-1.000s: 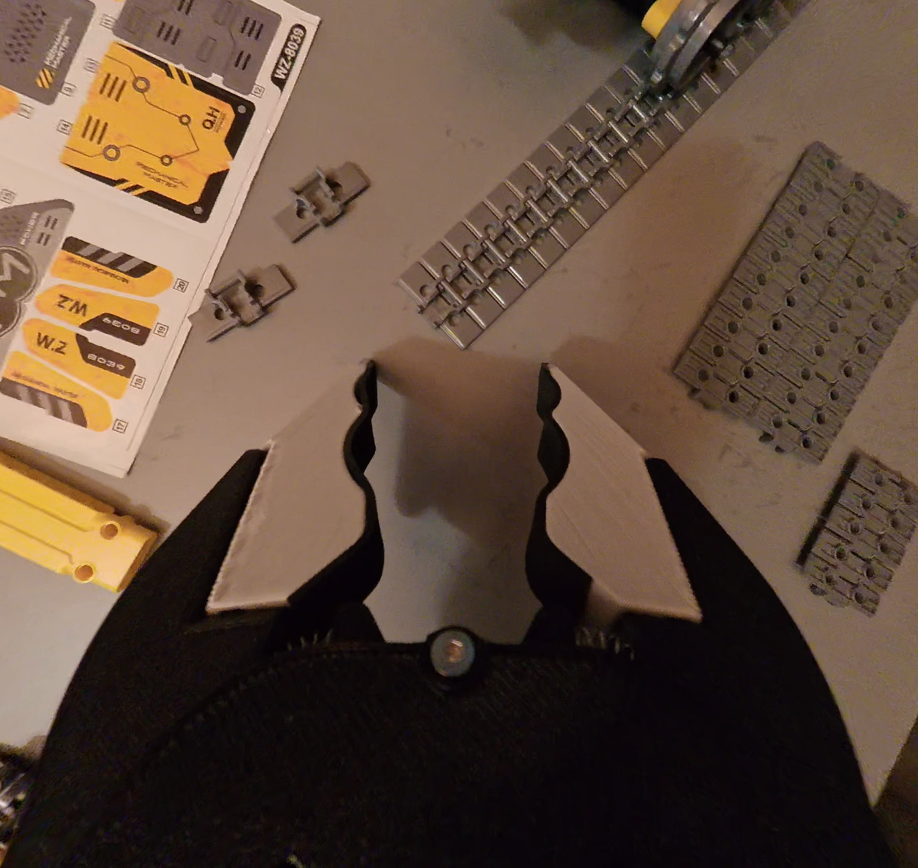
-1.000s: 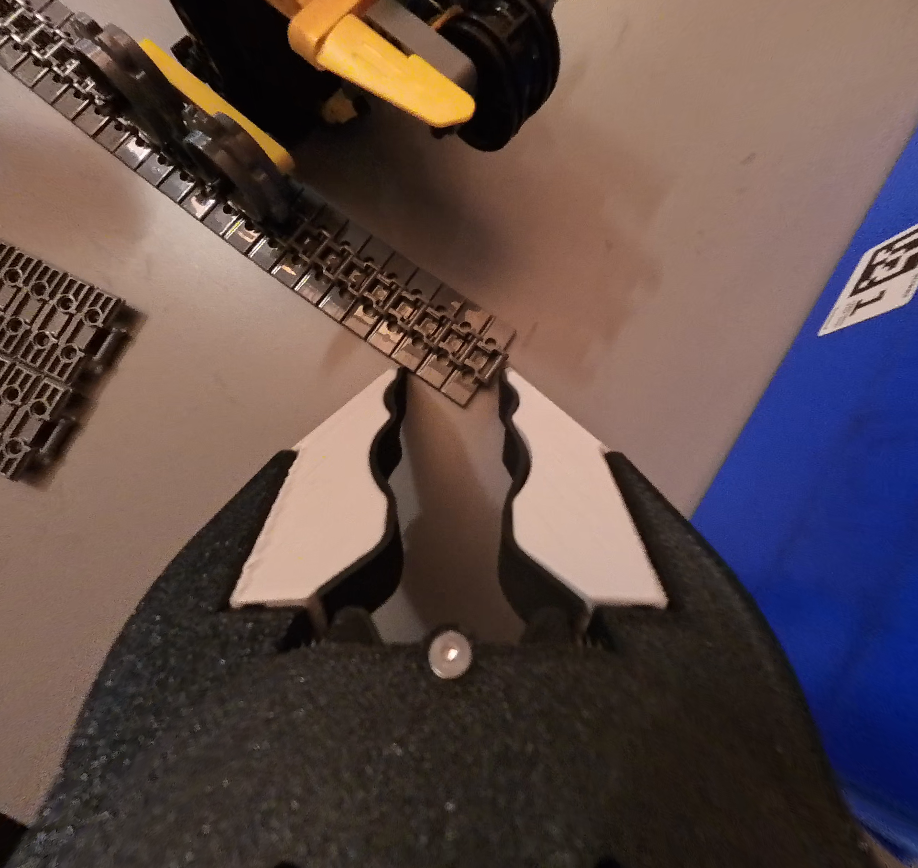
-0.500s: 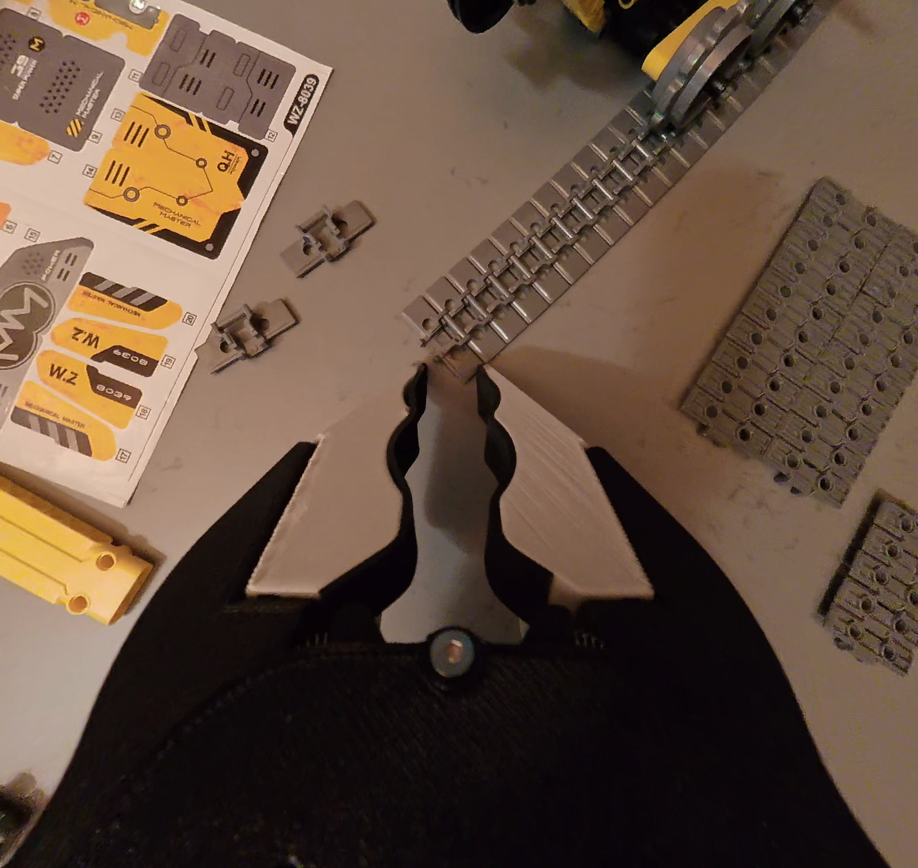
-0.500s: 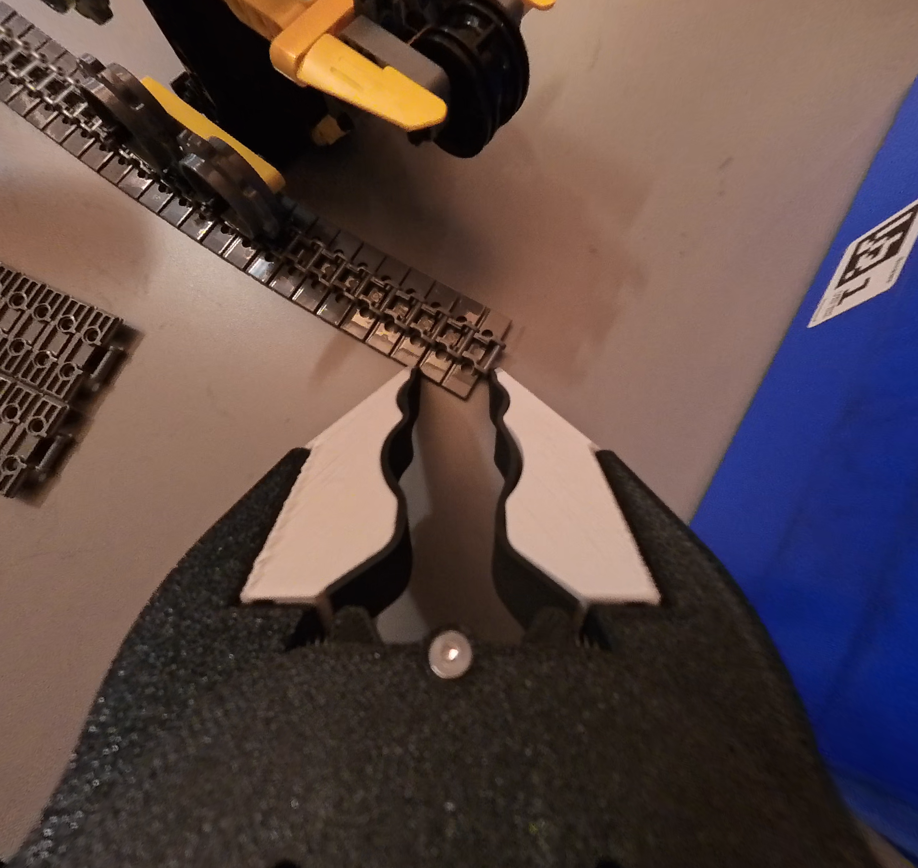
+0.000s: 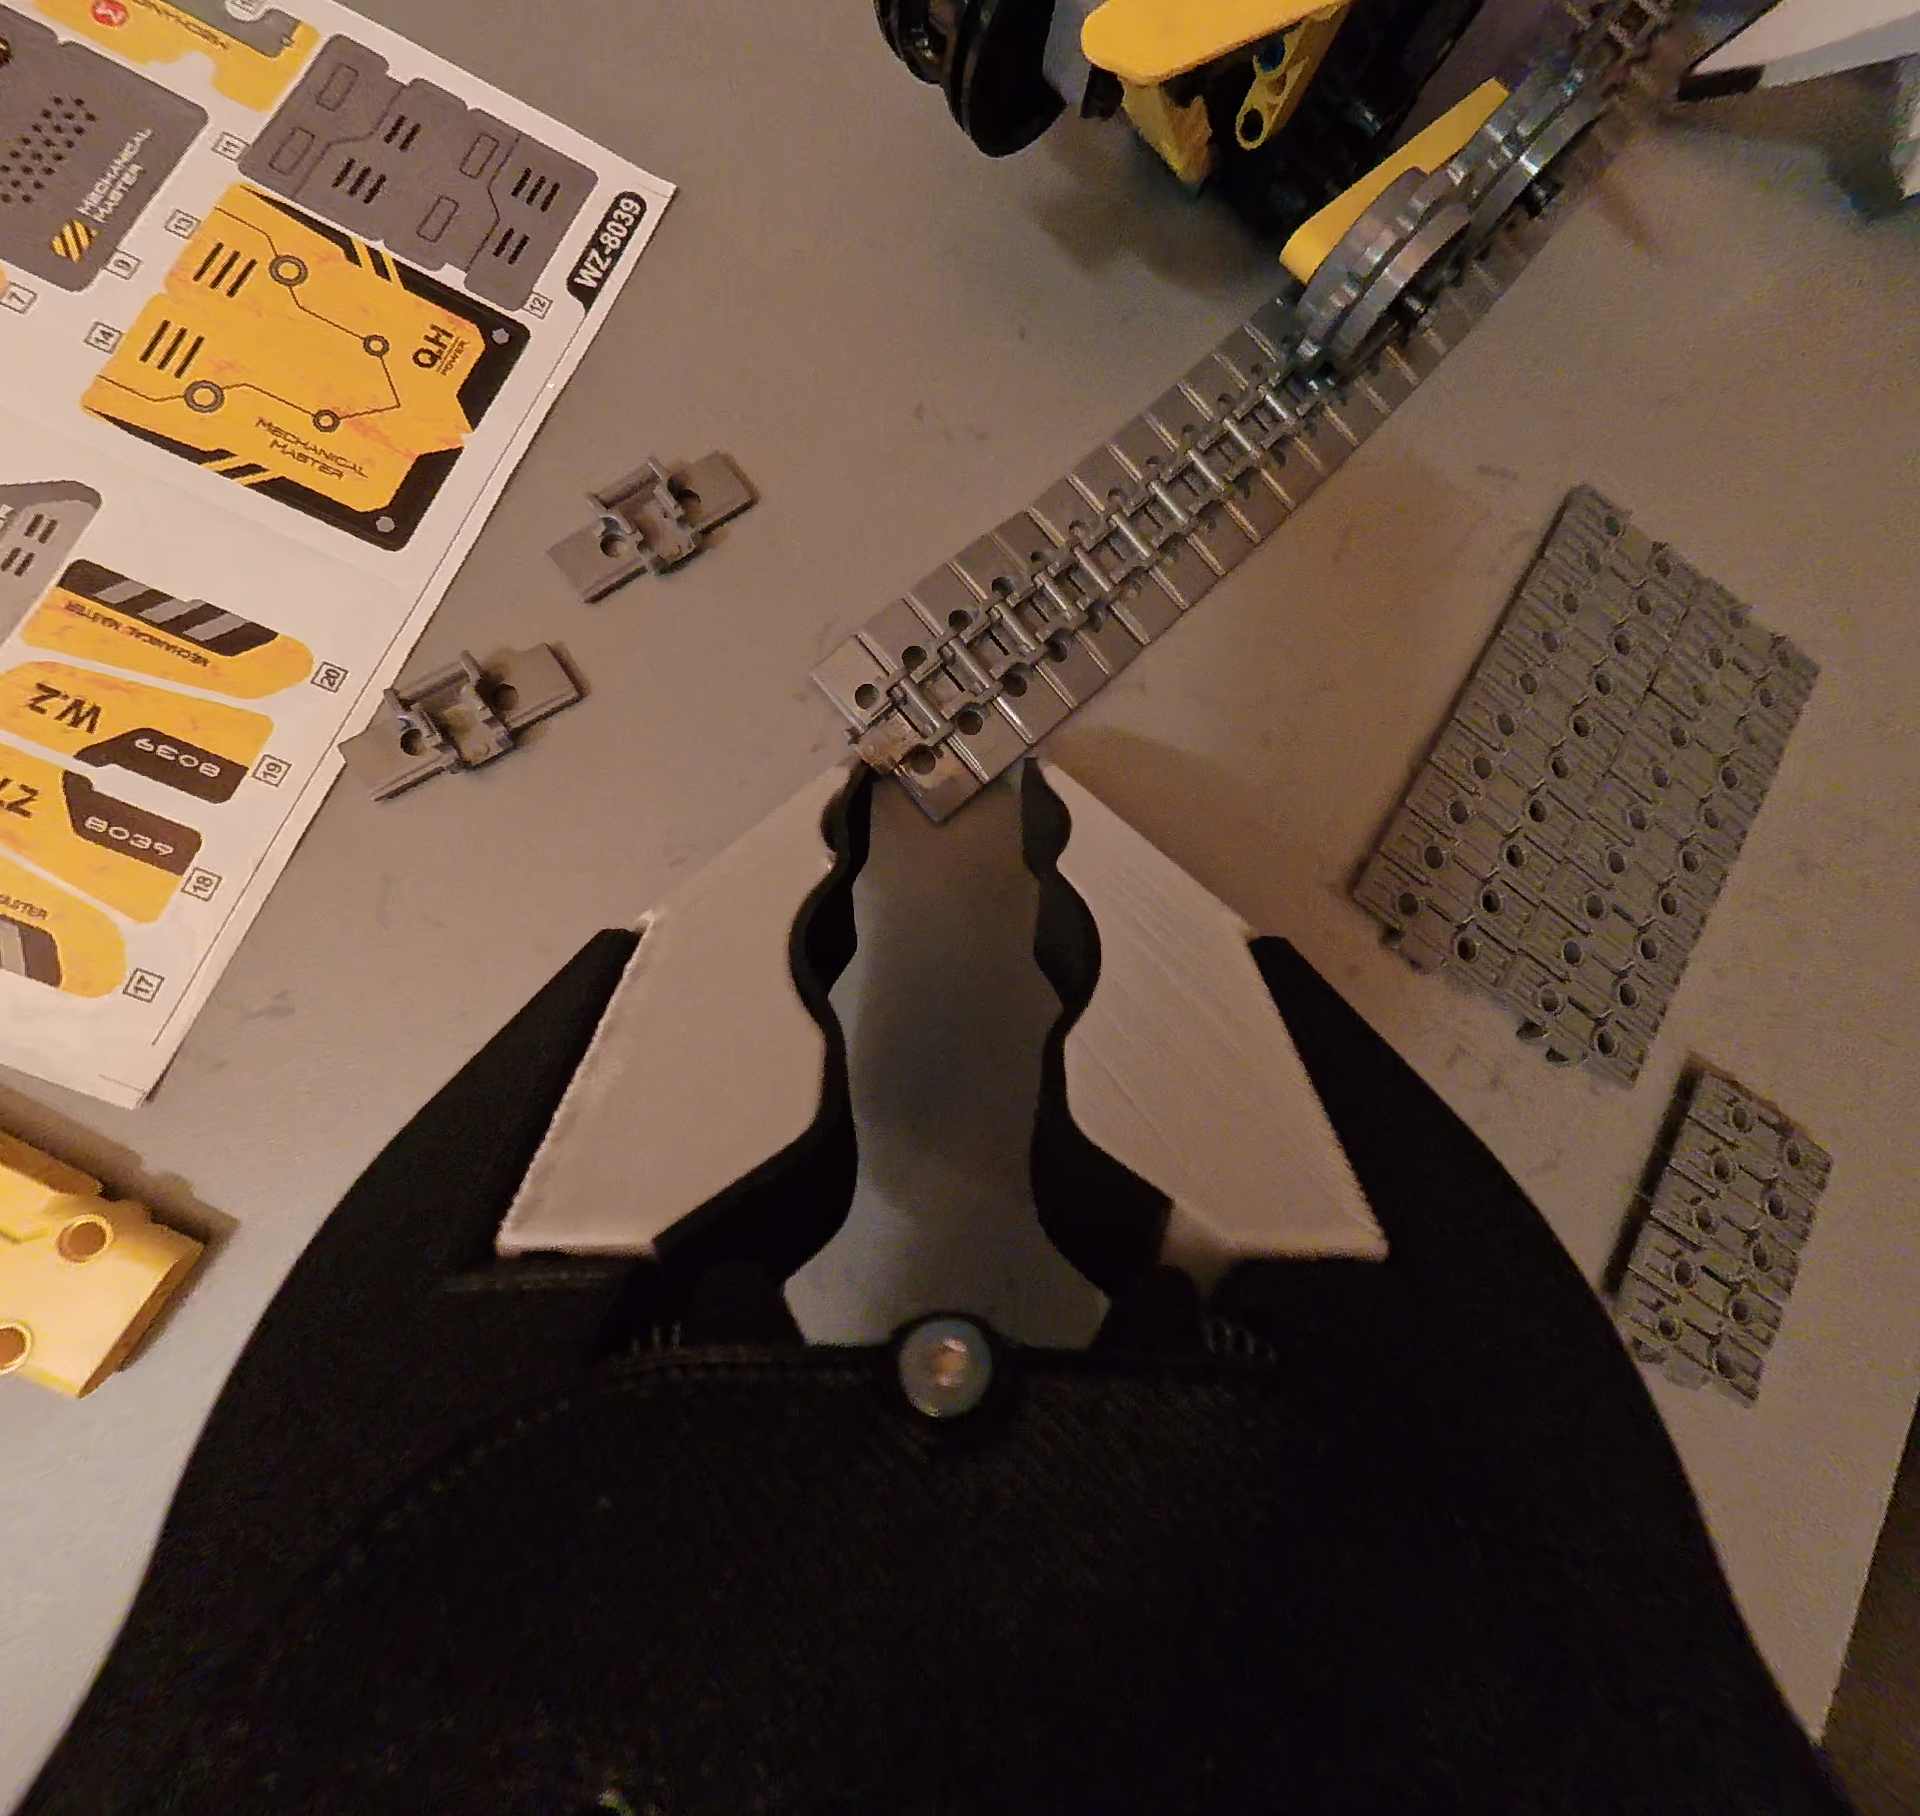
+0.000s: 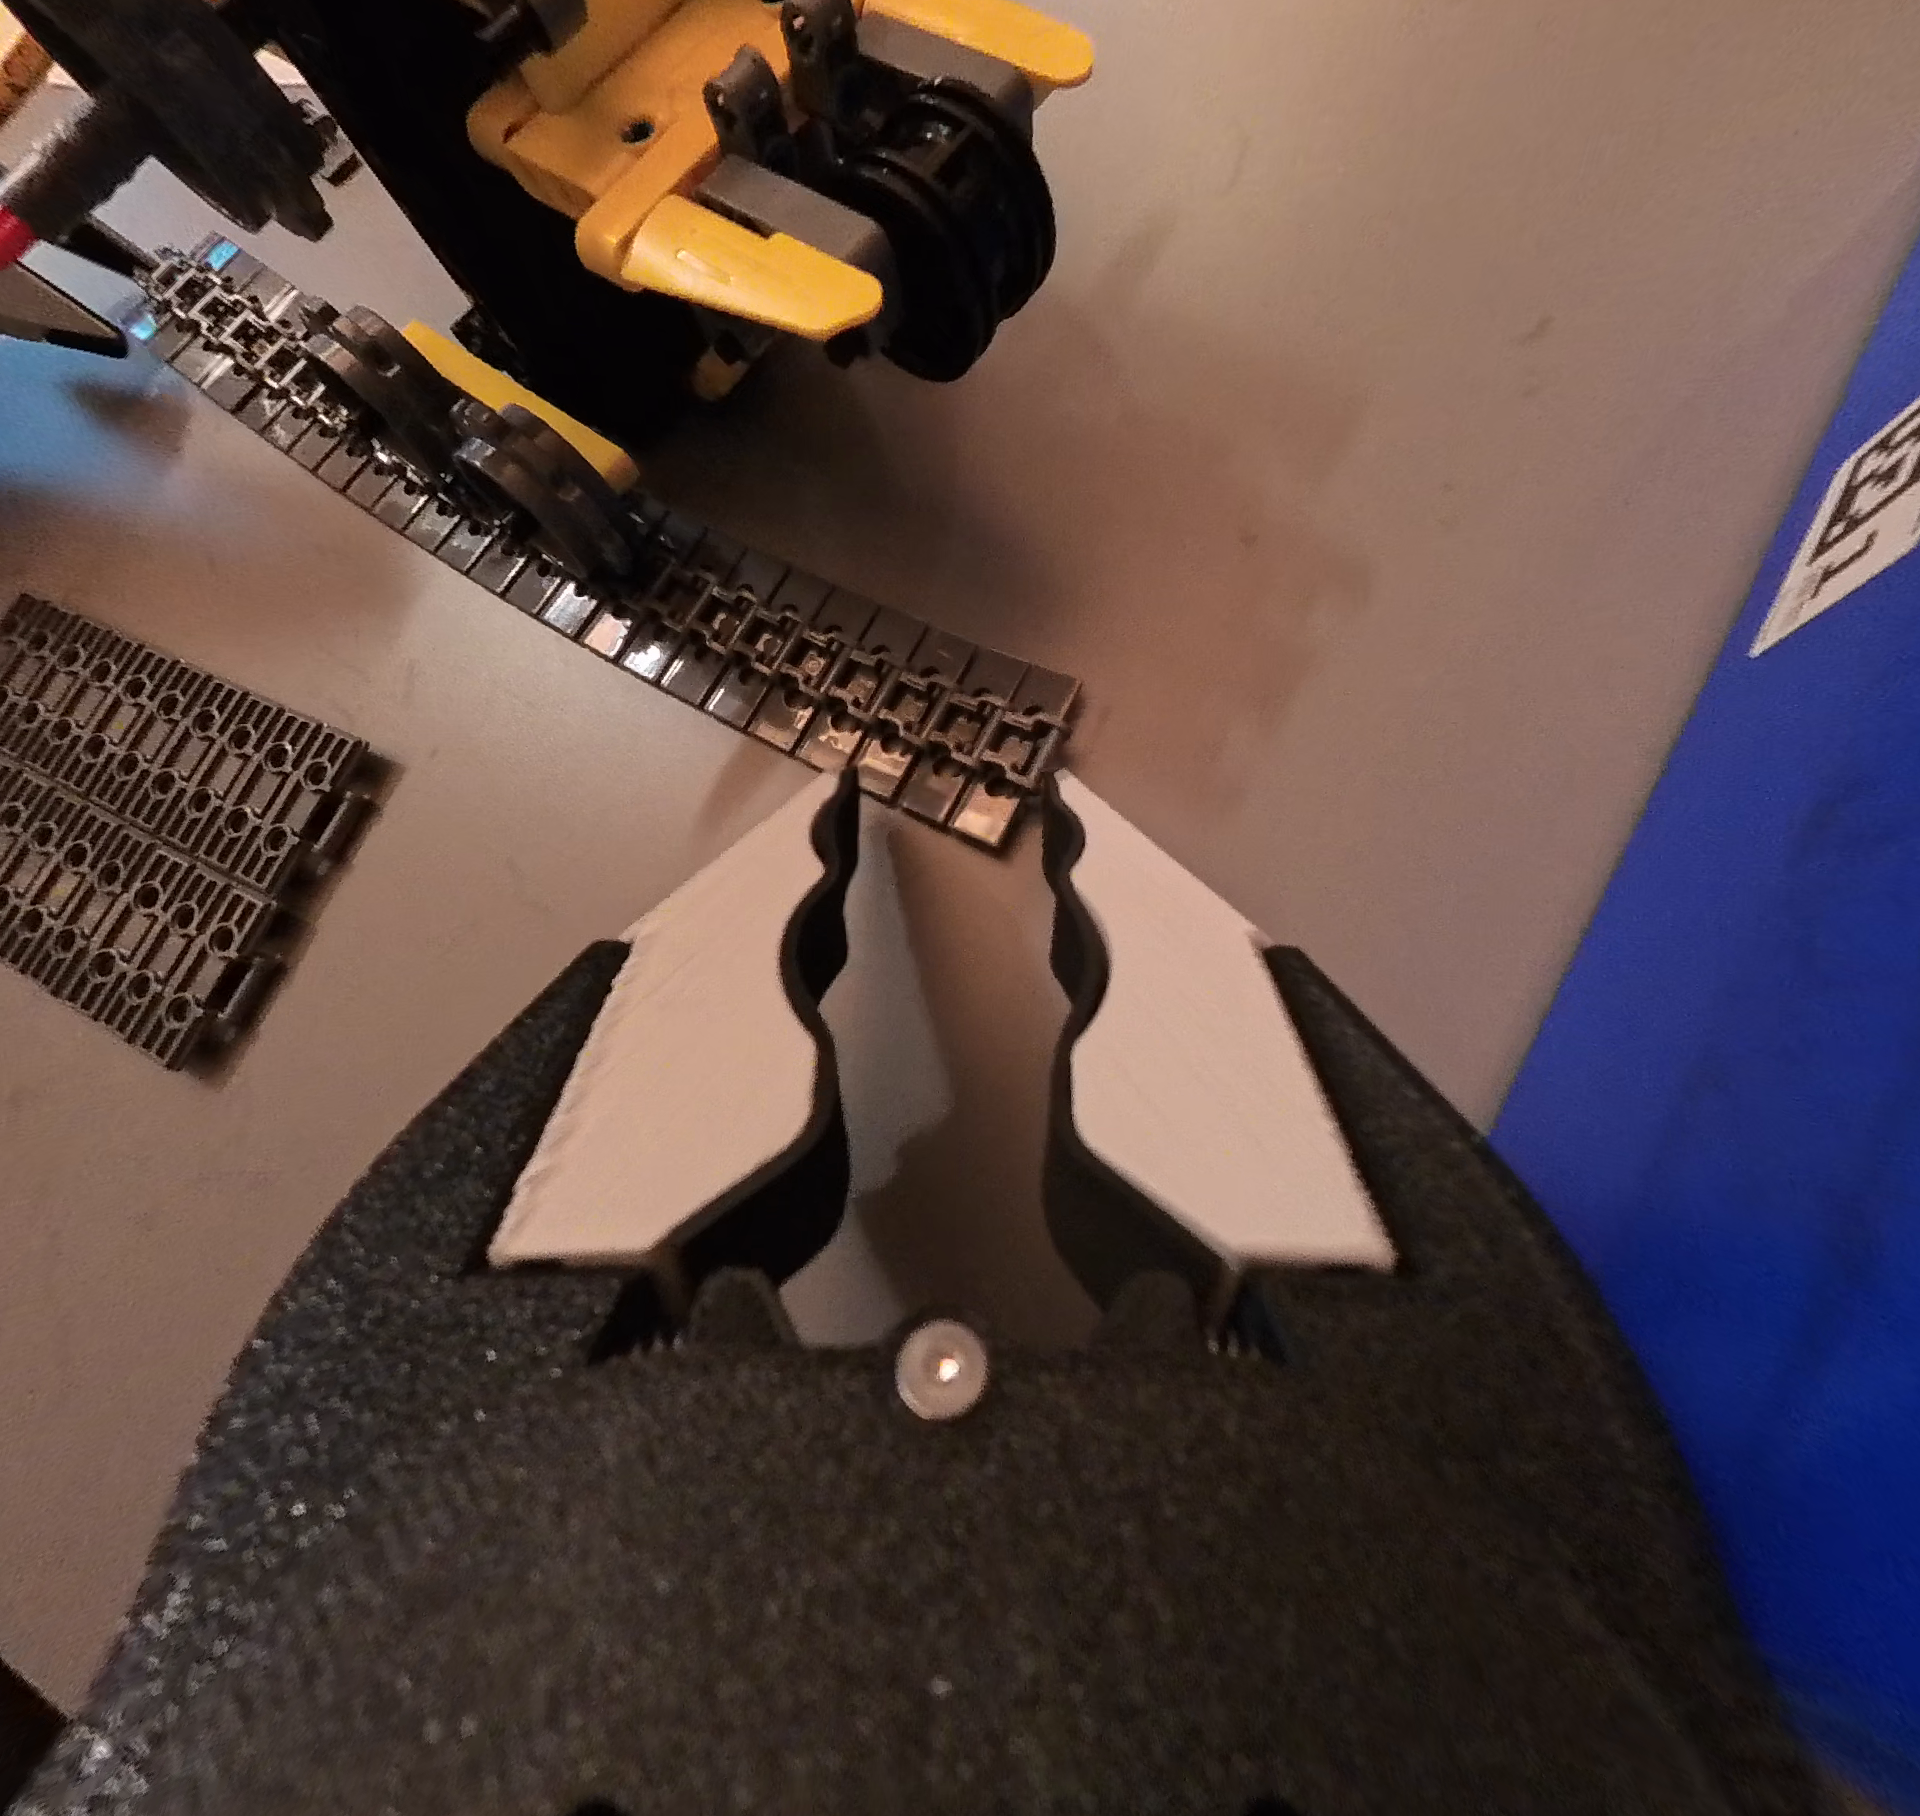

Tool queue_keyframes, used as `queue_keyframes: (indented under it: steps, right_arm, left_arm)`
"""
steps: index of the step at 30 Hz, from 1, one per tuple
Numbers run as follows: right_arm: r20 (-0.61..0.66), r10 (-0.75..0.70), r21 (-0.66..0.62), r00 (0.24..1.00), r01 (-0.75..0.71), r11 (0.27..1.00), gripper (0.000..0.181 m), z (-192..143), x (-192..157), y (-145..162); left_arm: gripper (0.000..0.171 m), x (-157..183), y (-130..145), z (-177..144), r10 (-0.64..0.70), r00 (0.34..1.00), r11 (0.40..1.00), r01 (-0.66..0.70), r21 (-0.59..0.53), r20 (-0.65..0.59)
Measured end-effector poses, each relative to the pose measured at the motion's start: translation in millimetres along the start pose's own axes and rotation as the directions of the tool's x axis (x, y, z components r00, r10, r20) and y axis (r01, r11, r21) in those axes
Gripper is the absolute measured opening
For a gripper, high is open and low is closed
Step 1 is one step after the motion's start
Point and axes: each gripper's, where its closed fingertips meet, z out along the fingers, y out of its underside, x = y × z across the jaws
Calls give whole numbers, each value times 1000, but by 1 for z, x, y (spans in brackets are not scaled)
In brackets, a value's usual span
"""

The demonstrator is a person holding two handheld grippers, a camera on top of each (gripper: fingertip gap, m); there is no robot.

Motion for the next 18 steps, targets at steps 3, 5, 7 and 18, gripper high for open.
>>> queue_keyframes:
  steps: [3, 5, 7, 18]
  right_arm:
    - [13, 16, 12, 1000, -16, 1000, 35, -1, -1, -1]
    - [19, 19, 16, 1000, -20, 1000, 35, -2, -1, -1]
    - [19, 18, 15, 1000, -19, 1000, 35, -2, -1, -1]
    - [33, 23, 31, 999, -25, 999, 36, -4, -3, -2]
  left_arm:
    - [29, 1, -4, -3, -22, 999, 999, 23, 31, -26]
    - [31, 3, -8, -6, -43, 998, 997, 46, 57, -52]
    - [32, 4, -12, -8, -67, 994, 994, 74, 85, -81]
    - [31, 21, -45, -29, -233, 880, 900, 357, 252, -415]
